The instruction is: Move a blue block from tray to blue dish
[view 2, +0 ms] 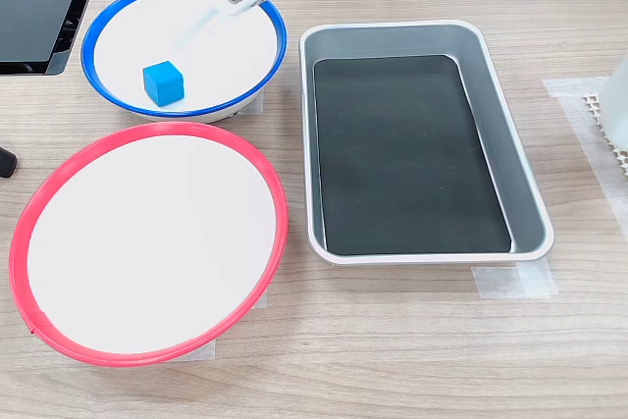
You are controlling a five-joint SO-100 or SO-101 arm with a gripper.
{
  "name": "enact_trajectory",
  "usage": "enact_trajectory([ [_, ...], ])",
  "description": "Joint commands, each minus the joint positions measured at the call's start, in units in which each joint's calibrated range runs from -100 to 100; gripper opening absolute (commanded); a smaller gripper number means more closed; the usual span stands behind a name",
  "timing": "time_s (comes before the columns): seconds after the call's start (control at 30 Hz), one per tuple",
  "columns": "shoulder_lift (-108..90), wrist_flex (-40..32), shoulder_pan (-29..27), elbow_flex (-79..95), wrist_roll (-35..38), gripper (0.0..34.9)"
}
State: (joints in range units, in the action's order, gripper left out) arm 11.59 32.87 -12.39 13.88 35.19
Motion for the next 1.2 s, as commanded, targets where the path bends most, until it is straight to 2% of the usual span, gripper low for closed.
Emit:
enact_trajectory([
  [0.0, -7.3, -6.3, 1.5, 2.6, -6.7, 0.3],
  [0.07, -12.3, -13.8, 2.5, 8.9, -12.2, 0.2],
  [0.13, -18.7, -25.1, 3.3, 19.2, -18.2, 0.2],
  [0.17, -21.4, -27.6, 3.7, 23.2, -20.5, 0.2],
  [0.3, -35.9, -27.0, 6.5, 38.5, -24.6, 0.0],
  [0.5, -61.3, -15.6, 10.0, 58.8, -29.7, 0.0],
  [0.6, -78.6, -11.9, 10.2, 71.8, -32.6, 0.0],
  [0.77, -97.2, -2.5, 9.2, 84.8, -32.7, 0.0],
  [0.8, -101.3, 3.0, 8.6, 86.1, -33.0, 0.0],
  [1.0, -110.6, 14.4, 8.4, 86.1, -35.0, 0.0],
  [1.17, -110.7, 14.5, 8.1, 86.1, -35.3, 0.2],
])
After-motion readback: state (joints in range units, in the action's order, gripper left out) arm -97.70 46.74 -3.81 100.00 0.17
